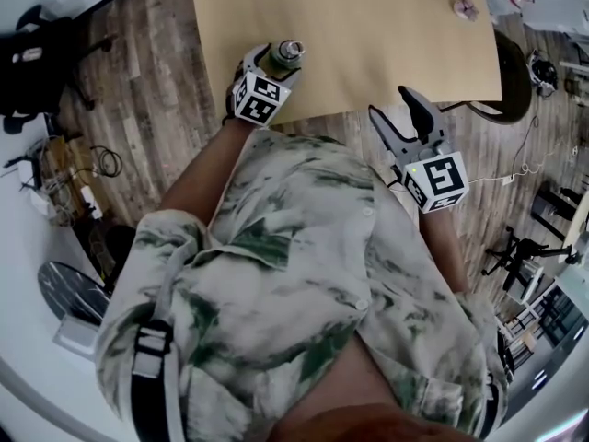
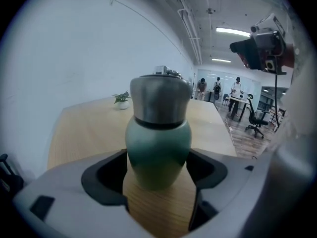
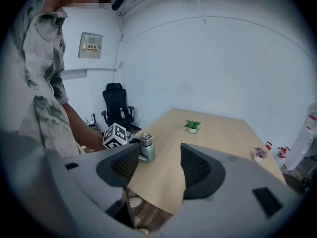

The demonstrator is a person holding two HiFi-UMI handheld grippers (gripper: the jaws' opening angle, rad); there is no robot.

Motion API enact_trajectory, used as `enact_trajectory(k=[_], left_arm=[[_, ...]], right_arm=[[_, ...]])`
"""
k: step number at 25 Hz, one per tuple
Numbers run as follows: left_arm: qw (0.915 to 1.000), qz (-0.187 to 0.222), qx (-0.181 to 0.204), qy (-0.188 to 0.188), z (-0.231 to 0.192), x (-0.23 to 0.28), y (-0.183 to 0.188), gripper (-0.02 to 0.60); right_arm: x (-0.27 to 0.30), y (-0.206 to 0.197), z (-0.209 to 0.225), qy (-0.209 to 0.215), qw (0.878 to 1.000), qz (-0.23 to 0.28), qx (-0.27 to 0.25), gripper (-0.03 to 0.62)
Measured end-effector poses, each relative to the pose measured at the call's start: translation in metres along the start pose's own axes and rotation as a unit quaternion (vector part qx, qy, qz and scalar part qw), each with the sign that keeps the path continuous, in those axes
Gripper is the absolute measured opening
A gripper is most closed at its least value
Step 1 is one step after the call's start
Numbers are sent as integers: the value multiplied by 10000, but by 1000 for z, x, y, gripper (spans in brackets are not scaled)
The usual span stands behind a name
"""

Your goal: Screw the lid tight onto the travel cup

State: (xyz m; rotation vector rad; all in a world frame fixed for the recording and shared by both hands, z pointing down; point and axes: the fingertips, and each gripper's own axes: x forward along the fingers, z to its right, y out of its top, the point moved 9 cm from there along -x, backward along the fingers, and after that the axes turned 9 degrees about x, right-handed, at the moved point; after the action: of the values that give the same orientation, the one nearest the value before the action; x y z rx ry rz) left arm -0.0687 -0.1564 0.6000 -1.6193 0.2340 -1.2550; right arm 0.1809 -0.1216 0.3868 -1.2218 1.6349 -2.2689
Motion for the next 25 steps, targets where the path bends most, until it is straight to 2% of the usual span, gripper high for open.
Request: enact_trajectory(k=[12,18,25], left_arm=[[9988,255,132,-405,-10,18,-5,367],[9987,146,108,-467,-15,23,0,368],[9967,353,349,-645,-19,29,1,368]], right_arm=[[15,3,-6,-232,9996,-132,114,278],[23,5,-8,-321,9991,-222,190,276],[29,9,-7,-420,9986,-214,258,273]])
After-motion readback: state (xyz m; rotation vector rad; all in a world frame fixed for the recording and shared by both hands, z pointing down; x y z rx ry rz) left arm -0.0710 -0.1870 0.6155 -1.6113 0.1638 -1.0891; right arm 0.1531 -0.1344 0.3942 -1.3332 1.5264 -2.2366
